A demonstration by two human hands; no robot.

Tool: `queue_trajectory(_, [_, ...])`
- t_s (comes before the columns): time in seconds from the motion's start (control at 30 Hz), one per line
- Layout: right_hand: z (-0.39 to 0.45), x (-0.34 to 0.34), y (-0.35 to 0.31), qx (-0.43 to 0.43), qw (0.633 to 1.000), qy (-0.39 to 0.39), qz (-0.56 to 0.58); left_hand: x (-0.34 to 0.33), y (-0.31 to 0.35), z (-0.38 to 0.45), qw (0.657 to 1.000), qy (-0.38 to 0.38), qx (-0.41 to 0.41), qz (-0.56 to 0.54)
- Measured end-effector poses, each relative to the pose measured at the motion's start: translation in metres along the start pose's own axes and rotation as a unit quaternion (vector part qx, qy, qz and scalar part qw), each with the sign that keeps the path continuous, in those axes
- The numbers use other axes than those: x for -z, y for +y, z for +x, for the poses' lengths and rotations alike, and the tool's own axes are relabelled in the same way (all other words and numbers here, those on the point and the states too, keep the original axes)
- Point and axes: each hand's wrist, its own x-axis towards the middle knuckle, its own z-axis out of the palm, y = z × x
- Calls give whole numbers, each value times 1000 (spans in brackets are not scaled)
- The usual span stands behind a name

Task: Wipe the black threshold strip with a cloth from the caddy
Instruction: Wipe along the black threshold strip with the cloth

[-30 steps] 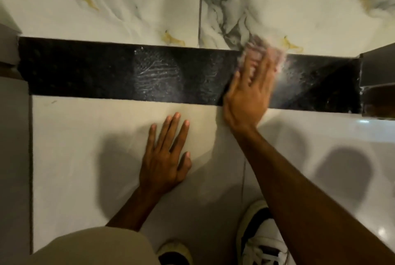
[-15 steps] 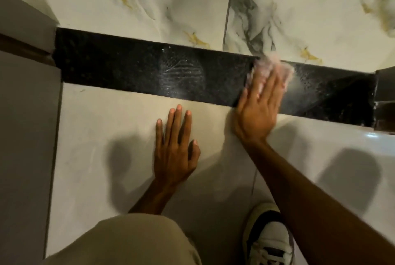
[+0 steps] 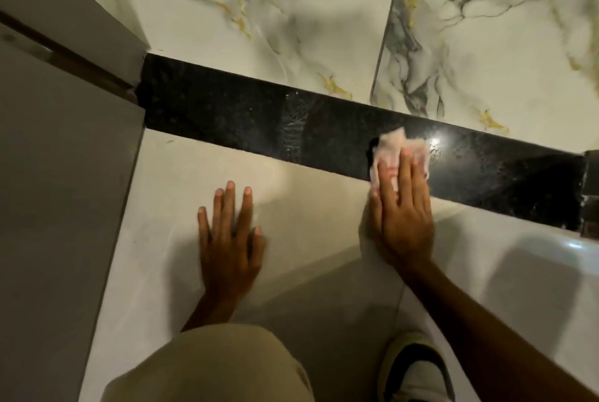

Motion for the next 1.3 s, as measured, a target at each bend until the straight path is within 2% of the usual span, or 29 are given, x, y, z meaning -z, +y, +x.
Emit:
queue_trajectory(0.1, [70, -2, -50, -64, 995, 28, 67, -3, -6, 5, 999, 30, 33, -13])
queue_trajectory(0.17, [108, -5, -102, -40, 994, 34, 93, -7, -5, 4, 998, 40, 41, -9])
queue_trajectory(0.27, [107, -10, -153, 112, 989, 15, 91, -8, -7, 3, 997, 50, 52, -3])
queue_trajectory(0.33, [72, -12, -146, 208, 975, -10, 72, -5, -9, 4, 997, 43, 59, -2])
queue_trajectory(0.37, [51, -13, -130, 221, 973, -22, 65, -5, -8, 4, 998, 34, 60, -1])
queue_trajectory(0.47, [7, -9, -78, 176, 983, -32, 48, -5, -7, 5, 997, 27, 66, 5])
queue_trajectory(0.53, [11, -6, -59, 135, 990, -31, 8, -6, -8, 6, 996, 36, 82, 8])
queue_trajectory(0.6, [40, -6, -68, 90, 996, 2, -2, -9, -10, 5, 993, 46, 107, 14])
queue_trajectory(0.7, [98, -10, -124, 30, 998, 36, 33, -12, -10, 4, 989, 59, 134, 21])
queue_trajectory(0.77, [129, -15, -174, 75, 996, 13, 44, -14, -10, 4, 987, 64, 143, 18])
queue_trajectory(0.87, [131, -17, -222, 238, 970, -24, 45, -16, -10, 5, 986, 77, 147, 0])
queue_trajectory(0.93, [108, -18, -214, 324, 944, -49, 19, -15, -11, 3, 986, 70, 148, 7])
queue_trajectory(1.0, [80, -18, -180, 355, 933, -52, -15, -13, -10, 4, 987, 59, 147, 10])
queue_trajectory(1.07, [66, -16, -147, 318, 946, -61, 6, -12, -10, 4, 988, 51, 147, 1])
queue_trajectory(1.13, [79, -15, -145, 244, 969, -43, 16, -12, -11, 4, 988, 44, 146, -2])
queue_trajectory(1.23, [125, -15, -194, 149, 988, 19, 29, -14, -11, 5, 989, 50, 142, -3])
queue_trajectory(1.3, [153, -18, -241, 156, 986, 5, 50, -17, -11, 5, 987, 64, 145, -6])
